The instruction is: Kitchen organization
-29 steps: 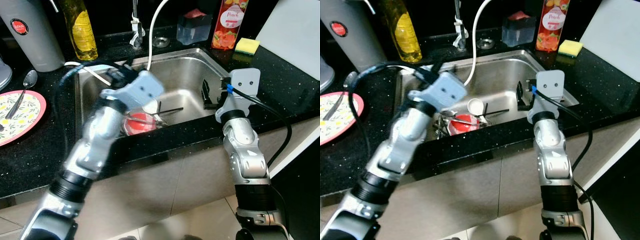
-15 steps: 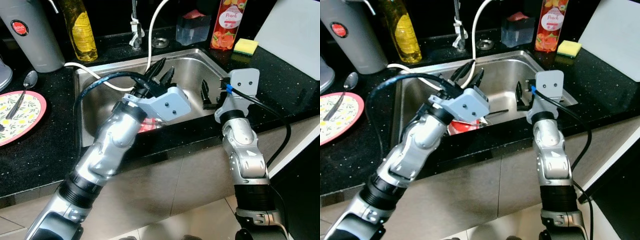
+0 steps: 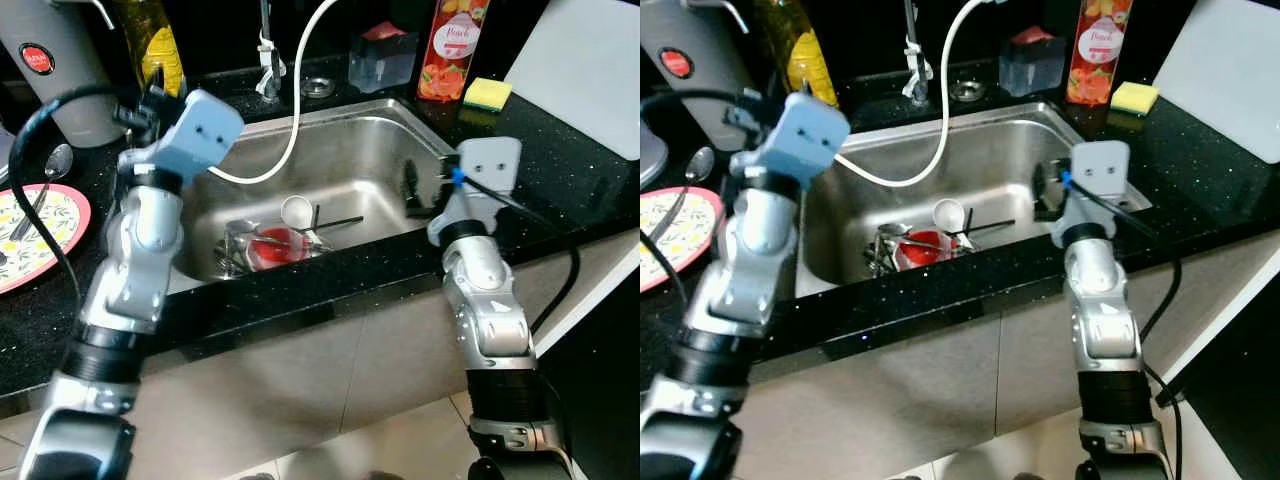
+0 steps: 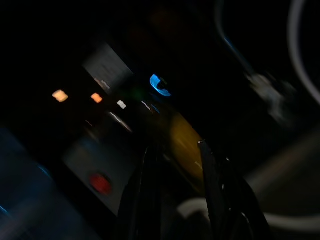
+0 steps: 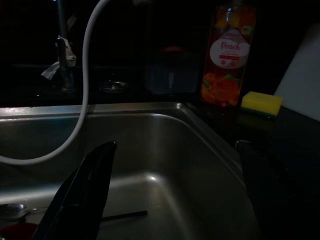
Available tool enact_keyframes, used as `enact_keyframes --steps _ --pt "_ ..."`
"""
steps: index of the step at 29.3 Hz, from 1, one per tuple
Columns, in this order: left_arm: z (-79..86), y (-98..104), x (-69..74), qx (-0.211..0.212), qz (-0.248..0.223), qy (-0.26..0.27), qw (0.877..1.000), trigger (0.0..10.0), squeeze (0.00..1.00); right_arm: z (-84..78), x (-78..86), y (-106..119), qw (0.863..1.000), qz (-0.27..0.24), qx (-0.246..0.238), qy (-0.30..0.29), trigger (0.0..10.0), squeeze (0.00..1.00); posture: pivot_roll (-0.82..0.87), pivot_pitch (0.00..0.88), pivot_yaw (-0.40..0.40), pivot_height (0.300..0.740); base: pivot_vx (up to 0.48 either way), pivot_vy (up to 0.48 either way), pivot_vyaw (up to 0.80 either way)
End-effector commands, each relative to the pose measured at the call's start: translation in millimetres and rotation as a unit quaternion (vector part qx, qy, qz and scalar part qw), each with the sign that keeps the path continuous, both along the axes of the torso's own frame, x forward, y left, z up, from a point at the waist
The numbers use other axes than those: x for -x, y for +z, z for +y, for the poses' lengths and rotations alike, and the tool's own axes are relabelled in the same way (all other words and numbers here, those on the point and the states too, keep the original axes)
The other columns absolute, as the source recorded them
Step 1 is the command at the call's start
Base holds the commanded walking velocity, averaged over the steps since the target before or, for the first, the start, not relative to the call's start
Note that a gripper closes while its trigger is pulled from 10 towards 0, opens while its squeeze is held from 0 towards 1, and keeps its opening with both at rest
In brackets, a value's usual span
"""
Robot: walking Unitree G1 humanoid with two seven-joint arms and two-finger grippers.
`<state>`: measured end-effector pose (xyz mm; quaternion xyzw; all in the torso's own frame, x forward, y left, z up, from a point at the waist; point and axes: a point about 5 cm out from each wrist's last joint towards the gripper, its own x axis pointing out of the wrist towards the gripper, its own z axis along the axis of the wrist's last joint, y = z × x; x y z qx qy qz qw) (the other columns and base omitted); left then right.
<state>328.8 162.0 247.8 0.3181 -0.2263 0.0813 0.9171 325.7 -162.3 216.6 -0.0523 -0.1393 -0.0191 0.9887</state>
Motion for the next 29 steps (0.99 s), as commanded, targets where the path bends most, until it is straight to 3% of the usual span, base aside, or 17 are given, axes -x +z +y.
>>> enact_keyframes --steps 1,3,5,6,8,9,10,11,13,15,18,20,21,23,24,29 --pt "-2.0 -0.5 1.7 0.002 0.004 -0.004 1.0 10.0 0.0 0.7 -0.5 -0.5 1.0 0.0 0.0 0.0 10.0 0.0 -0.02 0.0 0.039 0.74 0.0 0.0 0.0" --pt "-1.5 2.7 2.3 -0.002 -0.008 0.004 1.0 10.0 0.0 0.6 -0.8 -0.4 1.0 0.0 0.0 -0.001 10.0 0.0 -0.02 0.0 0.038 0.74 0.0 0.0 0.0" --pt "-7.5 14.7 1.9 -0.041 -0.036 0.001 0.999 10.0 0.0 1.1 -1.4 -1.2 1.0 0.0 -0.001 -0.001 10.0 0.0 -0.02 0.0 0.041 0.74 0.0 0.0 0.0" --pt "-17.2 24.5 2.3 -0.061 -0.058 -0.018 0.996 10.0 0.0 1.7 -2.0 -0.4 1.0 -0.002 -0.001 0.001 10.0 0.0 -0.02 0.0 0.041 0.74 0.0 0.0 0.0" --pt "-50.3 40.1 8.8 -0.1 -0.097 -0.109 0.984 10.0 0.0 2.1 -3.7 1.0 1.0 -0.005 -0.002 0.001 10.0 0.0 -0.02 0.0 0.042 0.74 0.0 0.0 0.0" --pt "-50.3 40.1 8.8 -0.1 -0.097 -0.109 0.984 10.0 0.0 2.1 -3.7 1.0 1.0 -0.005 -0.002 0.001 10.0 0.0 -0.02 0.0 0.042 0.74 0.0 0.0 0.0" --pt "-65.3 42.4 13.6 -0.117 -0.106 -0.158 0.975 10.0 0.0 2.3 -4.5 2.0 1.0 -0.007 -0.002 0.001 10.0 0.0 -0.02 0.0 0.042 0.74 0.0 0.0 0.0" --pt "-65.3 42.4 13.6 -0.117 -0.106 -0.158 0.975 10.0 0.0 2.3 -4.5 2.0 1.0 -0.007 -0.002 0.001 10.0 0.0 -0.02 0.0 0.042 0.74 0.0 0.0 0.0" --pt "-81.7 41.9 18.4 -0.111 -0.101 -0.212 0.966 10.0 0.0 2.9 -5.4 4.3 1.0 -0.011 -0.003 0.001 10.0 0.0 -0.03 0.0 0.042 0.74 0.0 0.0 0.0" --pt "-85.2 39.8 18.9 -0.12 -0.099 -0.219 0.963 10.0 0.0 3.0 -5.4 4.8 1.0 -0.012 -0.002 0.001 10.0 0.0 -0.03 0.0 0.042 0.74 0.0 0.0 0.0" --pt "-81.6 34.8 17.1 -0.136 -0.087 -0.22 0.962 10.0 0.0 2.1 -5.0 4.6 1.0 -0.012 -0.002 -0.002 10.0 0.0 -0.04 0.0 0.046 0.74 0.0 0.0 0.0" --pt "-29.8 47.9 -2.2 -0.103 -0.081 -0.12 0.984 10.0 0.0 -1.1 -3.9 5.4 1.0 -0.014 -0.003 -0.007 10.0 0.0 -0.05 0.0 0.052 0.74 0.0 0.0 0.0" --pt "-29.8 47.9 -2.2 -0.103 -0.081 -0.12 0.984 10.0 0.0 -1.1 -3.9 5.4 1.0 -0.014 -0.003 -0.007 10.0 0.0 -0.05 0.0 0.052 0.74 0.0 0.0 0.0" --pt "13.3 65.5 -8.5 -0.086 -0.097 -0.046 0.99 10.0 0.0 -3.7 -3.3 4.1 1.0 -0.013 -0.002 -0.011 10.0 0.0 -0.04 0.0 0.052 0.74 0.0 0.0 0.0" --pt "22.4 70.3 -7.8 -0.093 -0.104 -0.032 0.99 10.0 0.0 -3.2 -3.1 3.1 1.0 -0.011 -0.001 -0.01 10.0 0.0 -0.04 0.0 0.051 0.74 0.0 0.0 0.0" --pt "27.1 72.1 -5.6 -0.102 -0.108 -0.028 0.989 10.0 0.0 0.1 -3.3 2.4 1.0 -0.011 -0.003 -0.006 10.0 0.0 -0.04 0.0 0.049 0.74 0.0 0.0 0.0"
